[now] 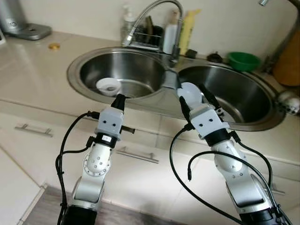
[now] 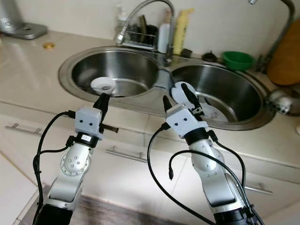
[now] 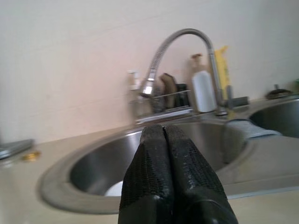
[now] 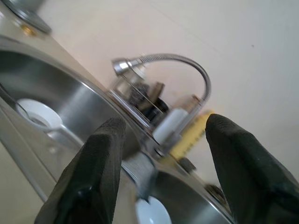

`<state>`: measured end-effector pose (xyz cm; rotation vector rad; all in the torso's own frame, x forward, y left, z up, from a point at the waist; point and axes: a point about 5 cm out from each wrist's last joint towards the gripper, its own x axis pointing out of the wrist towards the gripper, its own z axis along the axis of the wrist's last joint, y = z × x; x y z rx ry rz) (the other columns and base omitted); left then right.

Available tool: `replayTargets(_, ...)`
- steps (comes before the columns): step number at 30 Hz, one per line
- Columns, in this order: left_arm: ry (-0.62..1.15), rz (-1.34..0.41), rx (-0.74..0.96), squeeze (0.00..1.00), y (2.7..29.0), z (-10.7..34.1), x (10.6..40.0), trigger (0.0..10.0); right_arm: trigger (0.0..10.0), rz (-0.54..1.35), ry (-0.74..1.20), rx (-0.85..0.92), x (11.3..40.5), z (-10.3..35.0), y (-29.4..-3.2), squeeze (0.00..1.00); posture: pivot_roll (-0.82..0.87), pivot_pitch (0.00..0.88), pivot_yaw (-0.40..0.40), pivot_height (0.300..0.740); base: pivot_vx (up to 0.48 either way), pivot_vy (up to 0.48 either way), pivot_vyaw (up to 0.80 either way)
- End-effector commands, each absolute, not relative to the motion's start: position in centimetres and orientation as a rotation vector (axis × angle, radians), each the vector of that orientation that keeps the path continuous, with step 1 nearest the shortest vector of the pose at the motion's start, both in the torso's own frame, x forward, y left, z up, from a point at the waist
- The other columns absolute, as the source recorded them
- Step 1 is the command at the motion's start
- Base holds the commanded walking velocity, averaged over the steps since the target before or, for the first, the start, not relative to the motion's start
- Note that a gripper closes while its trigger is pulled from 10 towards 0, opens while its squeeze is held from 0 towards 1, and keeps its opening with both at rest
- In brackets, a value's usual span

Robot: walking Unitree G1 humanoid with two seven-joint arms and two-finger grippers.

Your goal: Kitchen organization

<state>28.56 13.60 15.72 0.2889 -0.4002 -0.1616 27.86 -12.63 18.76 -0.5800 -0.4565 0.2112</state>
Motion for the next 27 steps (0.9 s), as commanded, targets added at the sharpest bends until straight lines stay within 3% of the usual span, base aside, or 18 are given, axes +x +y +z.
replayTargets(1,-0.427,-0.170,0.283,0.00,13.4,16.4,28.5,10.0,10.0,0.210,-0.448,-0.570,27.9,18.7,-12.8,0.00,-0.01,0.000,-0.102,0.740,0.000,0.480,0.00)
replayTargets(27,-0.425,-0.179,0.280,0.00,13.4,16.4,28.6,10.0,10.0,0.161,-0.426,-0.563,28.0,18.5,-13.9,0.00,-0.03,0.000,-0.094,0.740,0.000,0.480,0.00)
